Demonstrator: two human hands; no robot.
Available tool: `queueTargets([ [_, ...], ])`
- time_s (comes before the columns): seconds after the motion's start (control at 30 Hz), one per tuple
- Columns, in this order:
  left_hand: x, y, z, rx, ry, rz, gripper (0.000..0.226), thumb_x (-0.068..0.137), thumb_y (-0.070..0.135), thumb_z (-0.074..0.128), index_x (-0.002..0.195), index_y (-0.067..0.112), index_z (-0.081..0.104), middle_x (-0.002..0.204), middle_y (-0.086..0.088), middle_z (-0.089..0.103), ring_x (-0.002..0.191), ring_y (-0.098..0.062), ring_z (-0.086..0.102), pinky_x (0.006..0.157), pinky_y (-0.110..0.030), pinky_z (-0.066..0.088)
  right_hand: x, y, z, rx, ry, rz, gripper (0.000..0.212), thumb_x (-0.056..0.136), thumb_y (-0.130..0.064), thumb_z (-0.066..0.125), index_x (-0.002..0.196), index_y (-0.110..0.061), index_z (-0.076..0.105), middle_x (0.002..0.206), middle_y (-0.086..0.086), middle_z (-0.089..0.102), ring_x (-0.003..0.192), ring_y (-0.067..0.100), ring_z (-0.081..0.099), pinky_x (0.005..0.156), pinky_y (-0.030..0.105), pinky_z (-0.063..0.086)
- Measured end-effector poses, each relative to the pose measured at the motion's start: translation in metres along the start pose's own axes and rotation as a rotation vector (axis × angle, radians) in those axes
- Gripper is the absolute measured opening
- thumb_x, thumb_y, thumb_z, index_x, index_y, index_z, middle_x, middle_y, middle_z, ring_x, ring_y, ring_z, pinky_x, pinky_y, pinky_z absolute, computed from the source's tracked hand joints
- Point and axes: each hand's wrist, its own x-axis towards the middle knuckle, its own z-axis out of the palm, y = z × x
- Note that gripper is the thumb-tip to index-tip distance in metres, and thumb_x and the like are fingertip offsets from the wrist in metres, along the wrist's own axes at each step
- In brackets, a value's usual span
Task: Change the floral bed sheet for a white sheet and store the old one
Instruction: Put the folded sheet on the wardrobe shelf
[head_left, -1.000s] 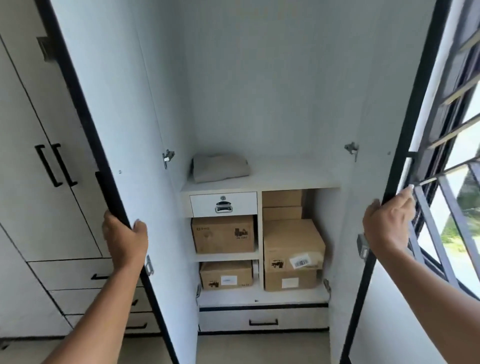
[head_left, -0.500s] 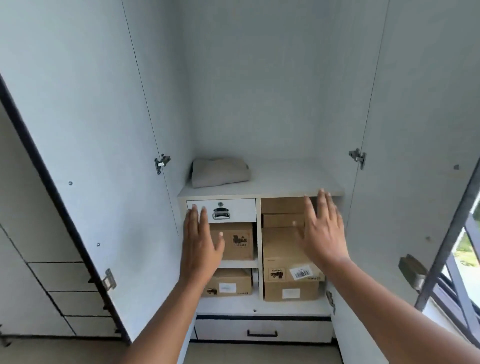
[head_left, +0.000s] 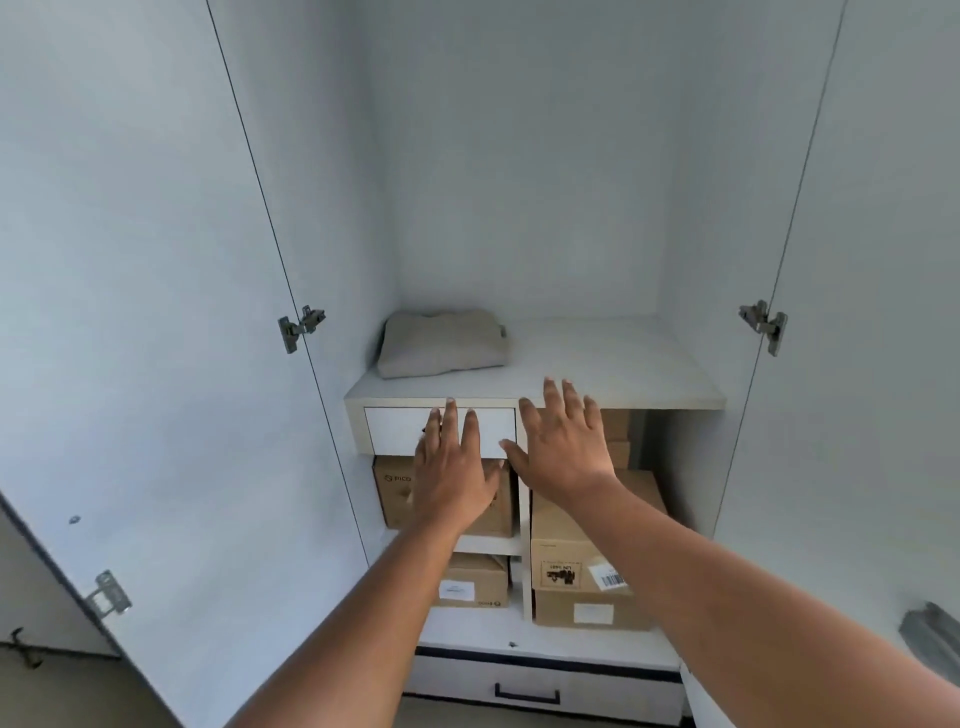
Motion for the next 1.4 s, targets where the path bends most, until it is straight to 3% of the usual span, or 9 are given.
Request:
queueTargets([
  [0.2, 0.064, -0.023, 0.033, -0.171, -0.027, -0.133, 0.076, 0.1, 0.053, 0.046, 0.159, 0.016, 0.014, 0.168, -0.009, 0.0, 0.154, -0.03, 0.001, 0.122, -0.047, 0.02, 0.076, -0.004, 0.046, 0.246, -0.085, 0.104, 0.072, 0.102, -0.064, 0.029, 0.156, -0.017, 0.029, 0.166, 0.019, 0.019, 0.153, 0.036, 0.019, 0.122, 0.049, 0.024],
  [0.3, 0.114, -0.046, 0.054, -0.281, -0.037, -0.223, 0.079, 0.1, 0.055, 0.044, 0.159, 0.012, 0.013, 0.167, -0.012, 0.004, 0.154, -0.031, 0.005, 0.121, -0.047, 0.022, 0.129, -0.007, 0.073, 0.435, -0.158, 0.185, 0.074, 0.102, -0.063, 0.034, 0.154, -0.011, 0.03, 0.157, 0.02, 0.033, 0.141, 0.037, 0.04, 0.111, 0.047, 0.04],
  [0.4, 0.176, -0.073, 0.076, -0.392, -0.035, -0.332, 0.082, 0.099, 0.054, 0.047, 0.158, 0.009, 0.012, 0.166, -0.017, 0.01, 0.153, -0.034, 0.01, 0.12, -0.047, 0.022, 0.19, -0.01, 0.099, 0.593, -0.208, 0.264, 0.077, 0.1, -0.064, 0.04, 0.15, -0.006, 0.035, 0.145, 0.02, 0.046, 0.13, 0.035, 0.051, 0.105, 0.045, 0.045],
  [0.63, 0.347, -0.161, 0.119, -0.329, 0.022, -0.526, 0.095, 0.093, 0.062, 0.051, 0.155, -0.002, 0.018, 0.159, -0.03, 0.022, 0.147, -0.042, 0.023, 0.117, -0.049, 0.027, 0.356, -0.014, 0.159, 0.789, -0.208, 0.474, 0.075, 0.096, -0.061, 0.054, 0.136, 0.002, 0.045, 0.135, 0.028, 0.054, 0.127, 0.041, 0.053, 0.102, 0.04, 0.042],
  [0.73, 0.389, -0.195, 0.134, -0.335, 0.012, -0.646, 0.099, 0.084, 0.072, 0.055, 0.146, -0.003, 0.036, 0.147, -0.028, 0.043, 0.136, -0.041, 0.042, 0.11, -0.048, 0.039, 0.395, -0.01, 0.174, 0.866, -0.198, 0.575, 0.087, 0.091, -0.067, 0.058, 0.143, 0.0, 0.039, 0.141, 0.026, 0.05, 0.131, 0.04, 0.051, 0.106, 0.042, 0.042],
  [0.9, 0.426, -0.222, 0.135, -0.54, -0.187, -0.72, 0.096, 0.08, 0.075, 0.06, 0.137, -0.002, 0.052, 0.133, -0.02, 0.06, 0.12, -0.037, 0.06, 0.09, -0.037, 0.048, 0.43, 0.007, 0.183, 0.898, -0.244, 0.62, 0.094, 0.083, -0.07, 0.066, 0.142, -0.002, 0.043, 0.141, 0.017, 0.054, 0.128, 0.036, 0.054, 0.105, 0.041, 0.046],
  [1.07, 0.445, -0.241, 0.141, -0.971, -0.168, -0.821, 0.084, 0.077, 0.05, 0.081, 0.133, -0.006, 0.054, 0.132, -0.018, 0.061, 0.116, -0.034, 0.061, 0.097, -0.038, 0.049, 0.453, 0.013, 0.192, 1.129, -0.334, 0.664, 0.102, 0.073, -0.052, 0.085, 0.15, -0.004, 0.039, 0.147, 0.013, 0.051, 0.129, 0.032, 0.053, 0.11, 0.045, 0.045],
  [1.2, 0.435, -0.238, 0.135, -1.234, -0.185, -0.831, 0.073, 0.069, 0.037, 0.09, 0.124, 0.0, 0.061, 0.116, -0.014, 0.068, 0.098, -0.029, 0.067, 0.092, -0.041, 0.054, 0.45, 0.02, 0.199, 1.306, -0.403, 0.627, 0.12, 0.046, -0.049, 0.086, 0.152, -0.015, 0.04, 0.139, 0.009, 0.059, 0.119, 0.03, 0.061, 0.105, 0.049, 0.05],
  [1.4, 0.404, -0.216, 0.111, -1.358, -0.126, -0.704, 0.046, 0.081, 0.025, 0.082, 0.121, 0.013, 0.063, 0.1, -0.003, 0.068, 0.085, -0.017, 0.064, 0.071, -0.027, 0.049, 0.428, 0.026, 0.17, 1.37, -0.381, 0.444, 0.076, 0.062, -0.031, 0.087, 0.132, -0.021, 0.06, 0.119, 0.002, 0.071, 0.107, 0.025, 0.068, 0.098, 0.045, 0.054],
])
